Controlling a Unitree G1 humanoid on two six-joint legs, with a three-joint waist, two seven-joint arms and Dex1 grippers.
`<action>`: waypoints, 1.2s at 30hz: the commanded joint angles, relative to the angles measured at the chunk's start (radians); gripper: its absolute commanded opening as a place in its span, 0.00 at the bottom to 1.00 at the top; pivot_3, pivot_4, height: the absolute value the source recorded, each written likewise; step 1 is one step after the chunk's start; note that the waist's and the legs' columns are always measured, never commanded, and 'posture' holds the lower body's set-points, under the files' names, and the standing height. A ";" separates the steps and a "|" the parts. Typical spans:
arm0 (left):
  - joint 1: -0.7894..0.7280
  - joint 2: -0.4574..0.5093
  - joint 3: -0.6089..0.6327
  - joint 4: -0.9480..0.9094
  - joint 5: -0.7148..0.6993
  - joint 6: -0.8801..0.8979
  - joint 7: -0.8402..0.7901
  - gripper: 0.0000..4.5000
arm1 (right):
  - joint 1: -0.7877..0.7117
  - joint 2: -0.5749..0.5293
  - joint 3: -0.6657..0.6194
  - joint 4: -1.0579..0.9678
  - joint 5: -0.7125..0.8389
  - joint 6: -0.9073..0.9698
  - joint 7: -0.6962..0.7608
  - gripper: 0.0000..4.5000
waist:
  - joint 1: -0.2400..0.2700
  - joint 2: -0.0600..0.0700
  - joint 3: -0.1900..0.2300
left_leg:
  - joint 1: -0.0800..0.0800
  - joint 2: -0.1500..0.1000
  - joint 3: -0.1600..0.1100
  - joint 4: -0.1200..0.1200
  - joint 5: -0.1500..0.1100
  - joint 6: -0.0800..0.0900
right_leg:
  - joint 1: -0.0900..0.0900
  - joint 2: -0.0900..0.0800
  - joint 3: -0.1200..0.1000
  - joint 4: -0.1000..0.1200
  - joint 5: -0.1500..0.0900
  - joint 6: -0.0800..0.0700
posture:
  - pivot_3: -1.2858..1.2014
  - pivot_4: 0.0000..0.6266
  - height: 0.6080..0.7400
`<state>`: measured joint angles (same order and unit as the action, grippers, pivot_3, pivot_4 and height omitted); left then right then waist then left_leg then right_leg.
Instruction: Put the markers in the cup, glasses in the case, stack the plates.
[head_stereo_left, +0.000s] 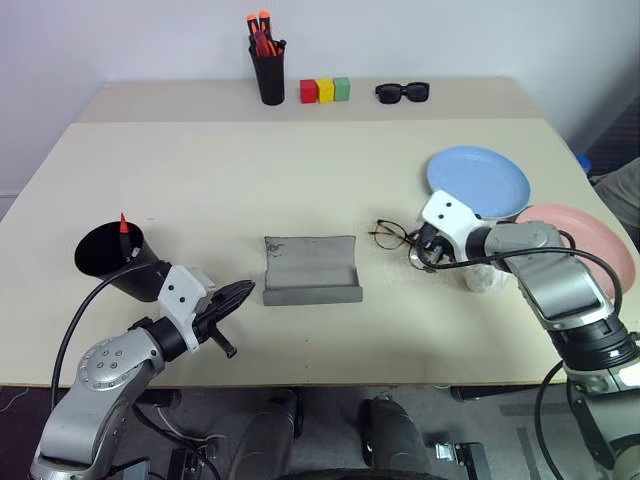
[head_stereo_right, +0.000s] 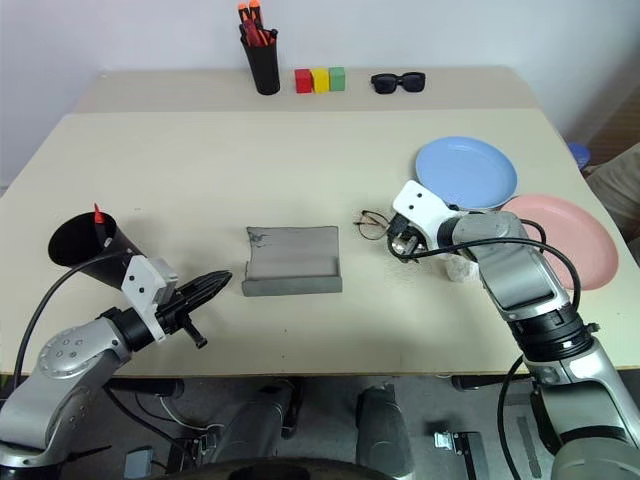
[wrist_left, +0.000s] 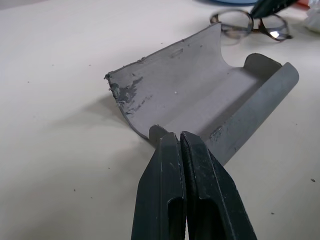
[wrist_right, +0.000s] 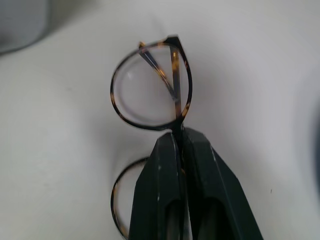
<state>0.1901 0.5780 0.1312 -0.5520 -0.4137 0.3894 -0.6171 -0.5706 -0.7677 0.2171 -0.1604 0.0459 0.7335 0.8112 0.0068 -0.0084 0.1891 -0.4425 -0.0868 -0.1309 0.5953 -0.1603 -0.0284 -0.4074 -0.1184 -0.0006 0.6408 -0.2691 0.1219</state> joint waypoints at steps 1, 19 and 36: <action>-0.004 0.006 0.022 -0.023 0.006 -0.014 0.004 0.01 | -0.067 -0.023 -0.018 -0.085 0.011 -0.036 0.043 0.01 | 0.000 0.000 0.000 | 0.000 0.000 0.000 0.000 0.000 0.000 | 0.000 0.000 0.000 0.000 0.000 0.000 | 0.52 0.24 1.00; 0.065 0.013 0.095 0.007 -0.012 -0.080 -0.066 0.01 | -0.188 0.251 0.198 -0.178 0.107 -0.020 0.074 0.01 | -0.006 0.000 0.000 | 0.000 0.000 -0.001 0.000 0.000 0.000 | -0.001 0.000 0.000 0.000 0.000 0.000 | 0.52 0.24 1.00; 0.120 0.004 0.095 -0.013 -0.010 -0.116 -0.060 0.01 | -0.157 0.243 0.304 -0.094 -0.031 -0.078 0.095 0.01 | -0.007 0.000 0.000 | 0.000 0.000 -0.001 -0.001 0.000 -0.001 | -0.002 0.001 0.000 0.000 0.000 0.000 | 0.52 0.24 1.00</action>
<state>0.3118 0.5839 0.2168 -0.5227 -0.4225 0.2783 -0.6855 -0.7214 -0.5255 0.5225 -0.2030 0.0166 0.6691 0.8957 -0.0003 -0.0088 0.1888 -0.4423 -0.0868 -0.1320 0.5946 -0.1607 -0.0290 -0.4089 -0.1177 -0.0007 0.6410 -0.2690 0.1218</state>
